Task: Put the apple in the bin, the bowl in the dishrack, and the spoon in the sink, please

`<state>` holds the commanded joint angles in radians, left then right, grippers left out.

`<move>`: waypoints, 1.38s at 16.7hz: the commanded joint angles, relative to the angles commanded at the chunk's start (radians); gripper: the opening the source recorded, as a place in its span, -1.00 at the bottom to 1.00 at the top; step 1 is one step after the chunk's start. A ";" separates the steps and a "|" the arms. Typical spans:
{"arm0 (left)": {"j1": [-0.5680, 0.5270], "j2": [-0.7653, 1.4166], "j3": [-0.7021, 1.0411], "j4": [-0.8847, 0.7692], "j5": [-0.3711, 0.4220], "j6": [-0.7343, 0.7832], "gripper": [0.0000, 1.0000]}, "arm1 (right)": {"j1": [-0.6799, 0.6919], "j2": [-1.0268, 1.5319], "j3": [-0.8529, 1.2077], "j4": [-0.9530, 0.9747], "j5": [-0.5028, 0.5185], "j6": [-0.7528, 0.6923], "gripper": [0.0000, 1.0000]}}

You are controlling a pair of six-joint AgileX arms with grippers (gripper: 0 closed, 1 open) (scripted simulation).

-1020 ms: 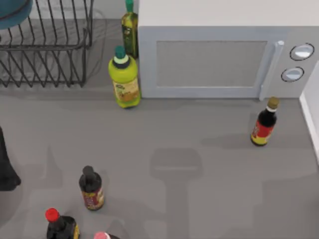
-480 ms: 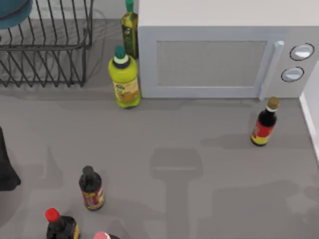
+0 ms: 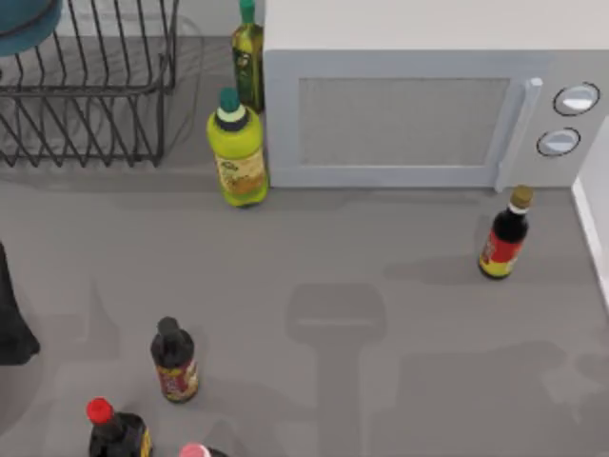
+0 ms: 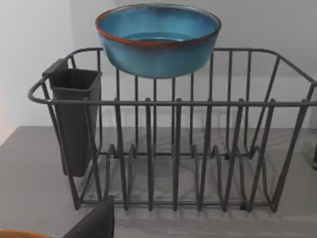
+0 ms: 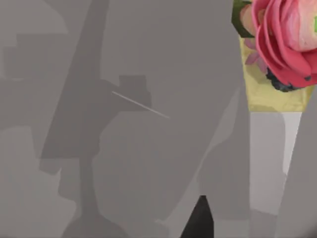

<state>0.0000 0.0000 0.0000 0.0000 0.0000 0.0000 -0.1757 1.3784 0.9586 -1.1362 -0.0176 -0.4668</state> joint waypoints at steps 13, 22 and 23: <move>0.000 0.000 0.000 0.000 0.000 0.000 1.00 | 0.008 0.779 1.108 -0.340 0.006 0.007 -1.00; 0.000 0.000 0.000 0.000 0.000 0.000 1.00 | 0.023 1.298 1.861 -0.527 0.011 0.037 -1.00; 0.000 0.000 0.000 0.000 0.000 0.000 1.00 | 0.024 1.328 1.897 -0.541 0.011 0.040 -1.00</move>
<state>0.0000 0.0000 0.0000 0.0000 0.0000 0.0000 -0.1521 2.7061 2.8558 -1.6767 -0.0062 -0.4272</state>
